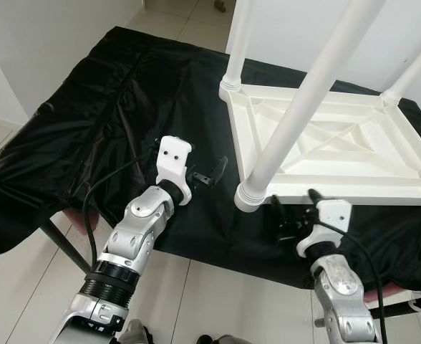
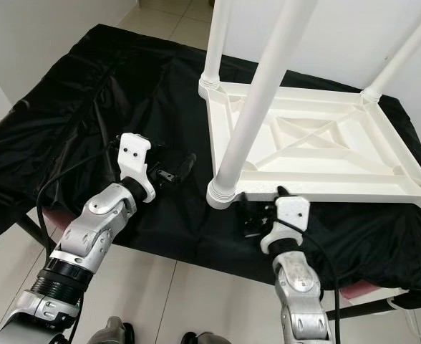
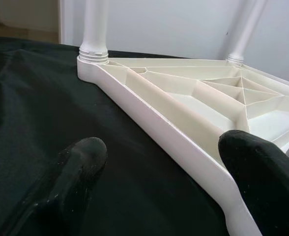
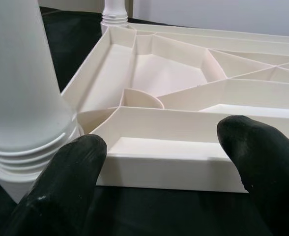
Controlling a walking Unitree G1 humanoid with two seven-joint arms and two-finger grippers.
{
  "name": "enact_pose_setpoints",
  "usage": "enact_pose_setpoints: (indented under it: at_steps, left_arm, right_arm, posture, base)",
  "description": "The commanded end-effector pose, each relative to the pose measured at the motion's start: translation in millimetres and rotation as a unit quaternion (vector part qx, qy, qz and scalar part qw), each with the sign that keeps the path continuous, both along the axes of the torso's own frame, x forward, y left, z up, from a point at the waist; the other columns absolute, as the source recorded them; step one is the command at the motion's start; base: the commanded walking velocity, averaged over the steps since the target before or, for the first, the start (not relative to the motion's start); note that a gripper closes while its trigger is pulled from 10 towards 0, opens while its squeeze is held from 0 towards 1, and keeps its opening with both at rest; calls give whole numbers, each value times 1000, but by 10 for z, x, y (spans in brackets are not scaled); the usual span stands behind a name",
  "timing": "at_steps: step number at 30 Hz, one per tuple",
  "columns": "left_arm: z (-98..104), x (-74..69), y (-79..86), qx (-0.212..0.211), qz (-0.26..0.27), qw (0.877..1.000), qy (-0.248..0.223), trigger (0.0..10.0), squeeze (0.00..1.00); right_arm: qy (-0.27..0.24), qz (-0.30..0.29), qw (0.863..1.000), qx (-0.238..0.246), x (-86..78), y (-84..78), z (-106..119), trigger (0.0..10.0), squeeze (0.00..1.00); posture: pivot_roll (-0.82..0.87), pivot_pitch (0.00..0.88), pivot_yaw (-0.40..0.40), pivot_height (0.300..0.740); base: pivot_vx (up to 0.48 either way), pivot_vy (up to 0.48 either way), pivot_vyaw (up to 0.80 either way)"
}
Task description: Building children table
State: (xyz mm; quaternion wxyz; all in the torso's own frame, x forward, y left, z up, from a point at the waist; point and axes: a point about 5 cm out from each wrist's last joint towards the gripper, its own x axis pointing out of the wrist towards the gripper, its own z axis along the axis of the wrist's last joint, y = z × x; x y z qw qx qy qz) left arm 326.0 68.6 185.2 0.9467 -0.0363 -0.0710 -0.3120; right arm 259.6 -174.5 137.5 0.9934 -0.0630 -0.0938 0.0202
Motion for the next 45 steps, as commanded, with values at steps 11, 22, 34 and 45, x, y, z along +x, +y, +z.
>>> enact_pose_setpoints:
  at_steps: [11, 22, 34, 45]
  left_arm:
    - [-59, -163, -22, -15, -47, 999, 8, 10000, 0]
    - [-57, -171, 3, 0, -63, 998, 10, 10000, 0]
    - [-49, -18, 15, 14, -35, 999, 39, 10000, 0]
    - [25, -27, 17, 24, -70, 997, 25, 10000, 0]
  right_arm:
    - [-10, -19, 1000, -5, 135, -51, 38, 10000, 0]
    - [-31, -29, 999, 3, 361, -27, 113, 10000, 0]
    - [-19, -43, 999, 10, 508, 57, 100, 10000, 0]
    - [-20, -69, 997, 15, 543, 38, 37, 10000, 0]
  posture:
    - [70, 123, -95, 740]
    - [79, 77, -23, 740]
    - [90, 30, 36, 740]
    - [98, 15, 45, 740]
  base:
    - [0, 0, 0]
    - [0, 0, 0]
    - [0, 0, 0]
    - [0, 0, 0]
